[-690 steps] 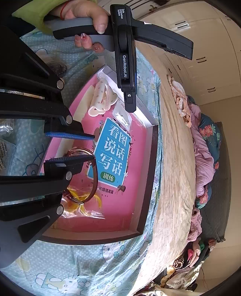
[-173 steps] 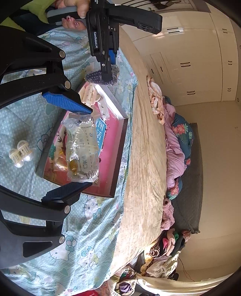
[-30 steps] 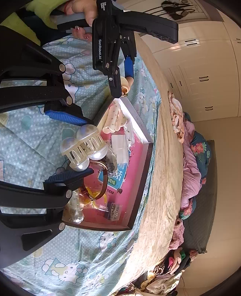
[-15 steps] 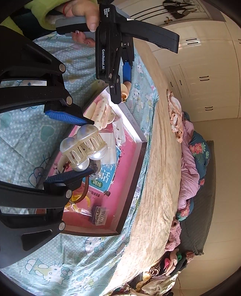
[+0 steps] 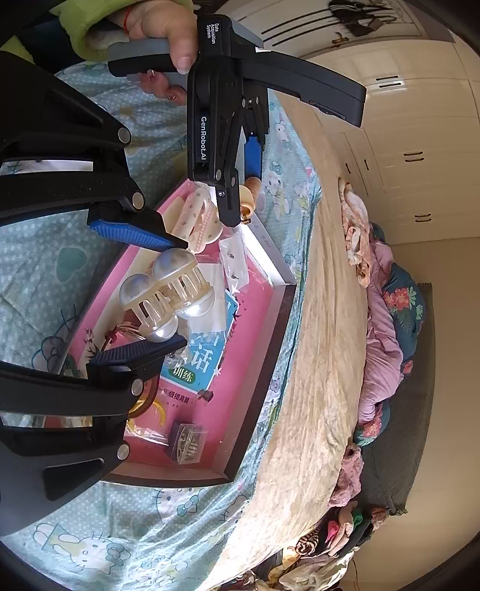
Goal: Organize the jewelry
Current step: 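Carry the pearl bottles and bead coil into the pink box while both tools open to release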
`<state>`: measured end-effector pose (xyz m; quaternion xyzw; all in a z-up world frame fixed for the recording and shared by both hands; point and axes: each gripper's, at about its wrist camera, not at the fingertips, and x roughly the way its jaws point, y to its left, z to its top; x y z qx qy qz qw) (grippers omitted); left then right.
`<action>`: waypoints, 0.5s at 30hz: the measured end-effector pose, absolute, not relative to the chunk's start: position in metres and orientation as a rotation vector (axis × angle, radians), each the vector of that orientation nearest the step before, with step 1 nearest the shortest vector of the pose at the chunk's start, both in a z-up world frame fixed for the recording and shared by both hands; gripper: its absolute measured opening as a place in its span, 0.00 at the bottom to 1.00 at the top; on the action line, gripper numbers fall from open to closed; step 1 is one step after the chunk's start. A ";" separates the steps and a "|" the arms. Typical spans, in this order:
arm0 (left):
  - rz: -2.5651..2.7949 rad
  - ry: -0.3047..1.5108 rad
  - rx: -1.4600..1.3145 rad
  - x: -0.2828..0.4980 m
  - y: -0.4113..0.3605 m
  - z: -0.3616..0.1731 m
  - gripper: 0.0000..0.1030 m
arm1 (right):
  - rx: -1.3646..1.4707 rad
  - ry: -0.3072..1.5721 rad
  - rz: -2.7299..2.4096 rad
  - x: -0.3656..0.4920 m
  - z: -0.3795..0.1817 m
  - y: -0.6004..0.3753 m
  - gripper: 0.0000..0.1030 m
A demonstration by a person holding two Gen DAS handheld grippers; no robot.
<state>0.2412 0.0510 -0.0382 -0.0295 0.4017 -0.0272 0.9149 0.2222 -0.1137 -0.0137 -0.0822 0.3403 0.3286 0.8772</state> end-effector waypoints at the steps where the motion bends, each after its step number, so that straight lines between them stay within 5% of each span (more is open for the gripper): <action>1: -0.055 0.828 -0.059 0.242 0.051 -0.039 0.63 | -0.173 0.713 0.688 0.223 -0.015 -0.112 0.43; 15: -0.057 0.838 -0.047 0.248 0.056 -0.051 0.63 | -0.160 0.754 0.711 0.231 -0.032 -0.097 0.43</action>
